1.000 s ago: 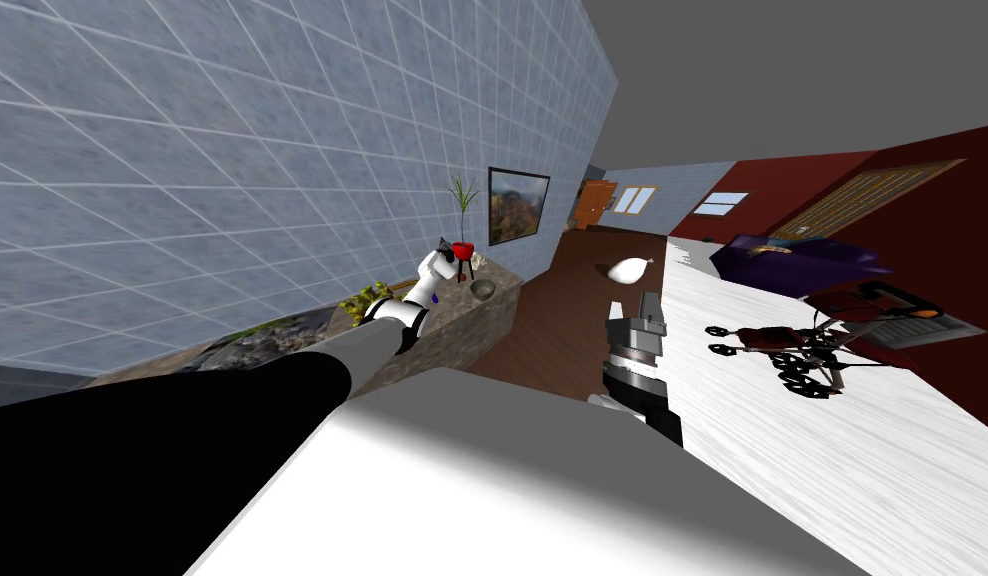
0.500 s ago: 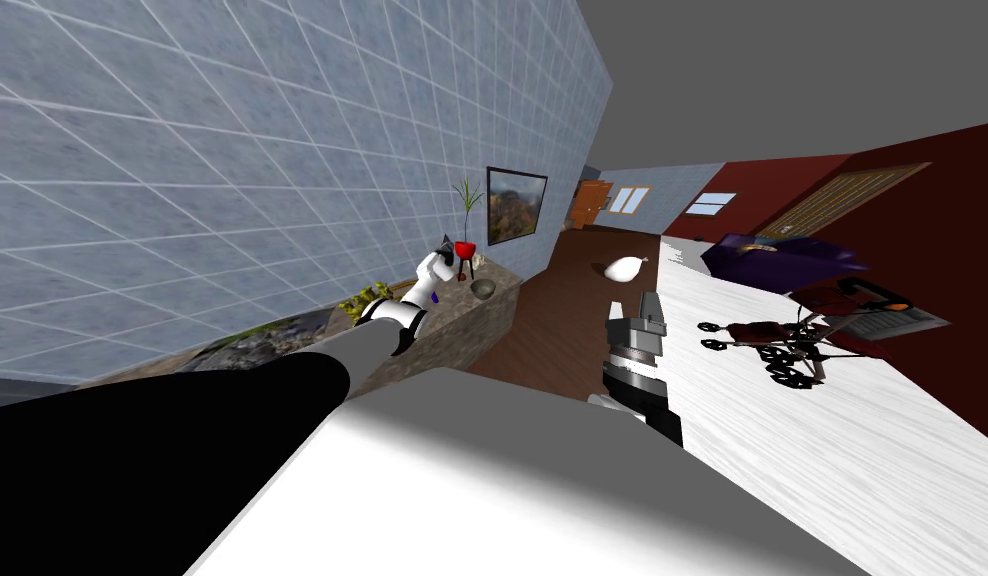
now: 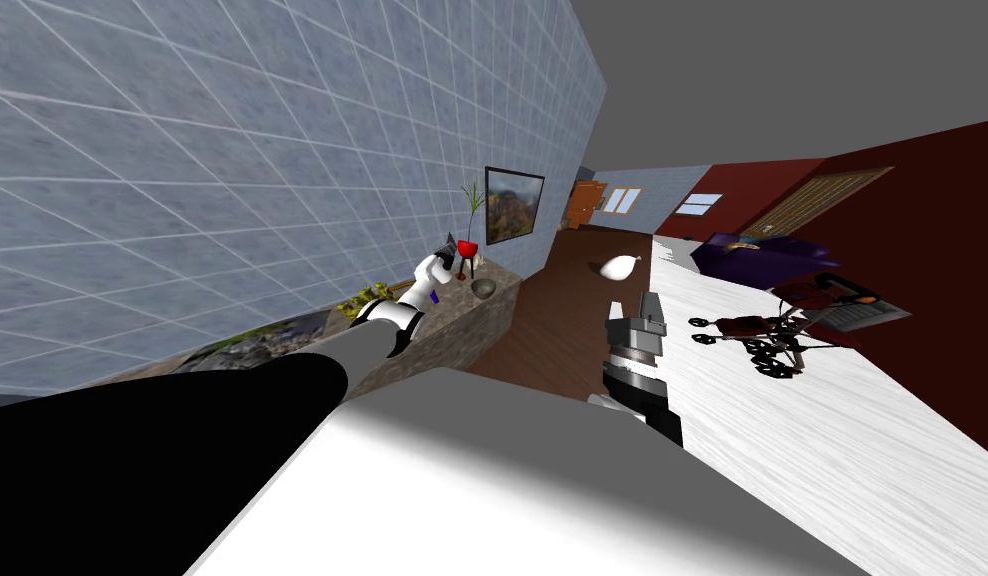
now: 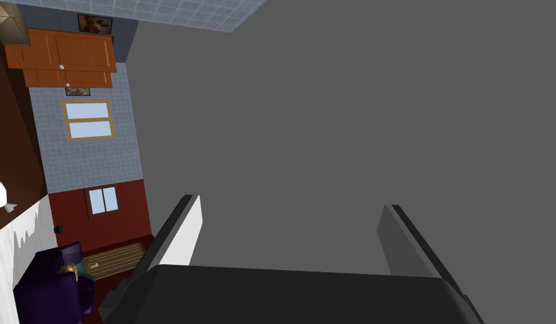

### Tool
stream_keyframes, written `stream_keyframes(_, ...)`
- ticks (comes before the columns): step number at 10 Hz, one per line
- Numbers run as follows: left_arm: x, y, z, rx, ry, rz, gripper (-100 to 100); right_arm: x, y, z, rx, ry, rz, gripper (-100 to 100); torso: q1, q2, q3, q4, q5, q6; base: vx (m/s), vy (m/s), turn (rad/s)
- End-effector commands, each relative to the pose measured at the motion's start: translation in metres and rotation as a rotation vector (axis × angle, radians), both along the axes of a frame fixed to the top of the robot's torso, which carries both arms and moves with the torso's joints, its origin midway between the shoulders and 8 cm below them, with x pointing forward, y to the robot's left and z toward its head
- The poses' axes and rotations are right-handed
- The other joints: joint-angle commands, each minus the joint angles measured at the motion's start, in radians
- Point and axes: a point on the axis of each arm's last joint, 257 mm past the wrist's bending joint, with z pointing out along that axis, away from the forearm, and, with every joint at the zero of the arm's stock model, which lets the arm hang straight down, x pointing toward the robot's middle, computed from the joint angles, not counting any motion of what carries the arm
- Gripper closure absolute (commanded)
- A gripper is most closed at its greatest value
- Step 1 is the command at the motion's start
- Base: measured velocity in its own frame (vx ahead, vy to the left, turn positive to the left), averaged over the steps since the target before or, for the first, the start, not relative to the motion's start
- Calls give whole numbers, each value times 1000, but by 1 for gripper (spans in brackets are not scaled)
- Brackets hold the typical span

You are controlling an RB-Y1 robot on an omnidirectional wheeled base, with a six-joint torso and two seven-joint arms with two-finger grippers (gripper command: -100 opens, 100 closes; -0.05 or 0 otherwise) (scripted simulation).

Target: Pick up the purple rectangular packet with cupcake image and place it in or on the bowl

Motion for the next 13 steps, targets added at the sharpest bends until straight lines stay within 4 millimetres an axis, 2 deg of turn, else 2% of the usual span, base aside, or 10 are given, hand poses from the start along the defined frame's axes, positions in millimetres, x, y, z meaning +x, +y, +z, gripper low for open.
stream_keyframes(1,2,-10,0,32,-4,-45,100,0,0,0,0,0,0,0,0,0,0,0,0,0,-24,32,-58)
stream_keyframes(2,3,-18,3,38,-15,-76,100,0,0,0,0,0,0,0,-1,0,0,0,0,0,-12,11,9)
stream_keyframes(3,2,-17,-5,90,3,-95,100,0,0,0,0,0,0,0,-2,0,0,0,0,0,-21,30,-94)
stream_keyframes(6,4,-34,1,102,-18,-158,100,0,0,0,0,0,0,0,-3,0,0,-1,1,2,-11,18,-15)
stream_keyframes(7,2,-35,-8,152,0,-184,100,0,0,0,0,0,0,0,-3,-1,-1,-1,1,3,-15,22,-80)
stream_keyframes(9,3,-49,-4,160,-16,-234,100,0,0,0,0,0,0,0,-2,-1,-1,-1,2,4,-17,23,-42)
stream_keyframes(10,1,-47,-14,205,8,-249,100,0,0,0,0,0,0,0,-2,-1,-1,-1,2,4,-16,24,-79)
stream_keyframes(13,0,-63,-11,214,-11,-310,100,0,0,0,0,0,0,0,-1,-1,-1,-1,2,4,-10,17,-12)
